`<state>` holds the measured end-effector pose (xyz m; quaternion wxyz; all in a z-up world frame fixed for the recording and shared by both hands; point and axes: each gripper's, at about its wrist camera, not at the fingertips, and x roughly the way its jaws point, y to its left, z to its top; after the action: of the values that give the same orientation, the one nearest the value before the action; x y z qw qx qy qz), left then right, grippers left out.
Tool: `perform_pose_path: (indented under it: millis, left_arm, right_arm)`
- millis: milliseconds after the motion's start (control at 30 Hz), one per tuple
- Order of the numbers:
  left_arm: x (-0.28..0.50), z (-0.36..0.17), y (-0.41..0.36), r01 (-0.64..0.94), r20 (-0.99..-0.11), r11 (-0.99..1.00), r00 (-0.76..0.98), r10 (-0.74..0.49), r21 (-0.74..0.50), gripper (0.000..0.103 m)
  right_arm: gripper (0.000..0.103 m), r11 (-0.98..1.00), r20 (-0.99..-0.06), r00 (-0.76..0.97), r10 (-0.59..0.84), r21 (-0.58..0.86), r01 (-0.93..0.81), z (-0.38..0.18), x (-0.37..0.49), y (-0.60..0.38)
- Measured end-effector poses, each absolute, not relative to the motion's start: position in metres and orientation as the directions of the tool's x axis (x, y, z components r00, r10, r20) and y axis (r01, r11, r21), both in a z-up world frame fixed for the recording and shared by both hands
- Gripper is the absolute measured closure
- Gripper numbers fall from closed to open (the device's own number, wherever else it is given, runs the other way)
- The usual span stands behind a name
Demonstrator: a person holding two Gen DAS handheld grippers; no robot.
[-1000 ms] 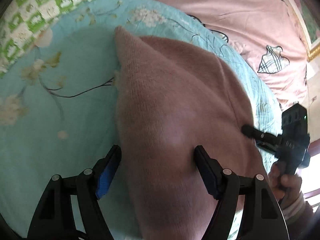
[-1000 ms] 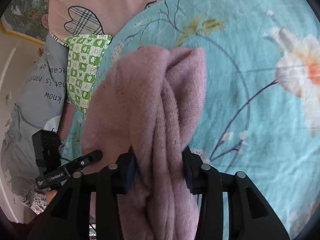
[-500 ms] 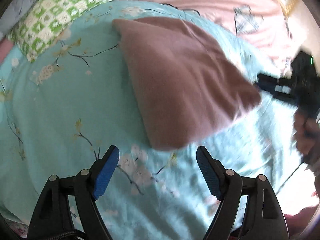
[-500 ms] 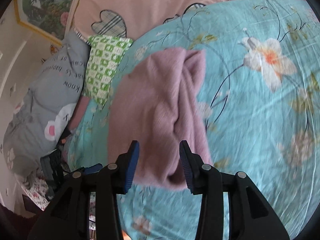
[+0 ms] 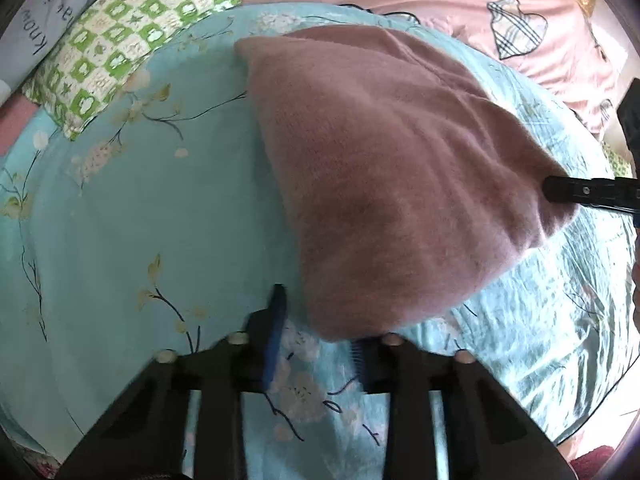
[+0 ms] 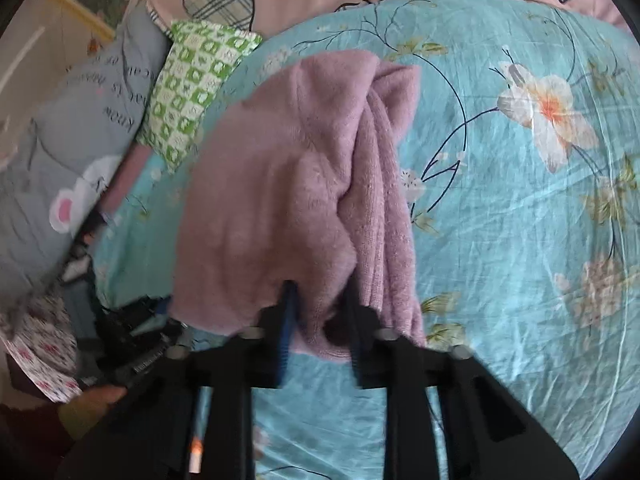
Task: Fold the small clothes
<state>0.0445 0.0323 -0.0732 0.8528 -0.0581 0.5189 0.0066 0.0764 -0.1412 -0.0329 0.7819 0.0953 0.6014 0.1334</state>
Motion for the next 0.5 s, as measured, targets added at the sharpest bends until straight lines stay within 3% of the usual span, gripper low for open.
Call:
perform_pose_path:
  millis: [200,367,500]
  left_arm:
    - [0.048,-0.075,0.026,-0.059,-0.896,0.995,0.442,-0.048,-0.083,0.088]
    - [0.052,-0.091,0.027,-0.048,-0.905,0.995,0.421,-0.054,-0.082,0.089]
    - [0.050,-0.084,0.030,-0.037,-0.919,0.994,0.385,-0.079,-0.101,0.082]
  right_arm:
    - [0.097,0.965,-0.920,0.290,0.262,0.242,-0.103,-0.013,0.069,-0.150]
    - [0.098,0.987,-0.968,0.198,0.153,0.141,-0.073,-0.061,0.060,-0.164]
    - [0.097,0.982,-0.960,0.207,0.187,0.187,-0.020,-0.060,0.059,-0.169]
